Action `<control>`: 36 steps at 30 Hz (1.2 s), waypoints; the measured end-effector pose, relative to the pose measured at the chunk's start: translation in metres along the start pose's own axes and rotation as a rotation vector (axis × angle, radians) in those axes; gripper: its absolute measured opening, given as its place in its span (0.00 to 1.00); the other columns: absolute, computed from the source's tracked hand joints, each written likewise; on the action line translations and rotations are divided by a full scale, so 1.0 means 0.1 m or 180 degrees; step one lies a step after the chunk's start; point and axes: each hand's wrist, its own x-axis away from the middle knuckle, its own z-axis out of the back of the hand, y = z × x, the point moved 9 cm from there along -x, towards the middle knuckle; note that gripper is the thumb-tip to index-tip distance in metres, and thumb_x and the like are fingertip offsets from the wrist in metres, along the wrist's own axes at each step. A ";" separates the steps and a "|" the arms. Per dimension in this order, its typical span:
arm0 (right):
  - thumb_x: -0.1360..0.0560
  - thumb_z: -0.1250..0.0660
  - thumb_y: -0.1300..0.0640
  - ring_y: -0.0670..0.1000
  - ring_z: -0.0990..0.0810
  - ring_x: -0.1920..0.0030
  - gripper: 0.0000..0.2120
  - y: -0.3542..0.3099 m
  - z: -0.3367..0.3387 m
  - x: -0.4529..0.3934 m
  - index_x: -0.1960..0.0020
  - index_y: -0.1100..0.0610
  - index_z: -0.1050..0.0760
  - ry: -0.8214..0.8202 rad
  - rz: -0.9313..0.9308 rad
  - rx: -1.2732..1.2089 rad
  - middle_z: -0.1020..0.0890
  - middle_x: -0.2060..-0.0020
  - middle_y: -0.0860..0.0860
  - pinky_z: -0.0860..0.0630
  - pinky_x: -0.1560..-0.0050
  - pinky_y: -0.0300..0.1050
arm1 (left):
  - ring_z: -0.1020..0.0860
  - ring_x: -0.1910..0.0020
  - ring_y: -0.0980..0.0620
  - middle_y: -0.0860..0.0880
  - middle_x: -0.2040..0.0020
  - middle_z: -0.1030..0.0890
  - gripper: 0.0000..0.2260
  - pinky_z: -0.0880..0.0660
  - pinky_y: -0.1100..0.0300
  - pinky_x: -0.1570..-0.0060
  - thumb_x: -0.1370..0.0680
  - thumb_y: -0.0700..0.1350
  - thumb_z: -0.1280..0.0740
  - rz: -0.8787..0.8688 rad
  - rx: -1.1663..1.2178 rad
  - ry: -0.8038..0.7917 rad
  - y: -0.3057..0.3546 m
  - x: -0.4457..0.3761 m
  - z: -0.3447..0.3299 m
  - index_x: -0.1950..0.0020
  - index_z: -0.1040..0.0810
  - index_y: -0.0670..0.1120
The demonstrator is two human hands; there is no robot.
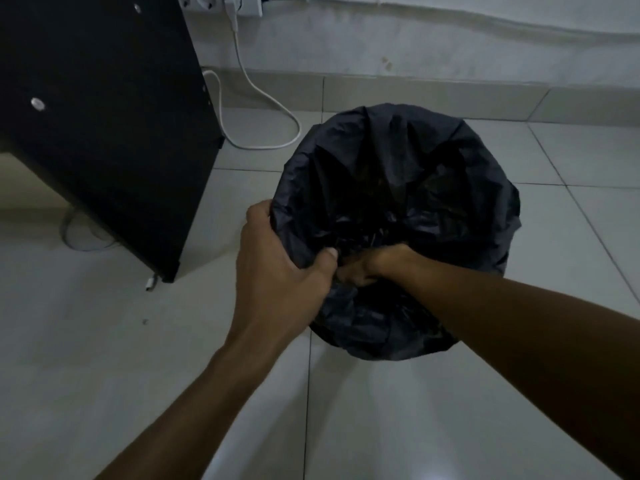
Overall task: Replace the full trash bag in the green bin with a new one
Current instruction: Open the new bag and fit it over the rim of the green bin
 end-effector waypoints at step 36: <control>0.22 0.39 0.50 0.58 0.30 0.34 0.24 0.04 0.48 -0.04 0.28 0.54 0.37 0.1327 0.0089 0.0940 0.31 0.32 0.56 0.33 0.37 0.55 | 0.25 0.60 0.63 0.53 0.54 0.23 0.25 0.31 0.79 0.63 0.28 0.33 0.33 -0.0438 -0.0407 -0.0031 0.05 -0.19 -0.08 0.33 0.34 0.45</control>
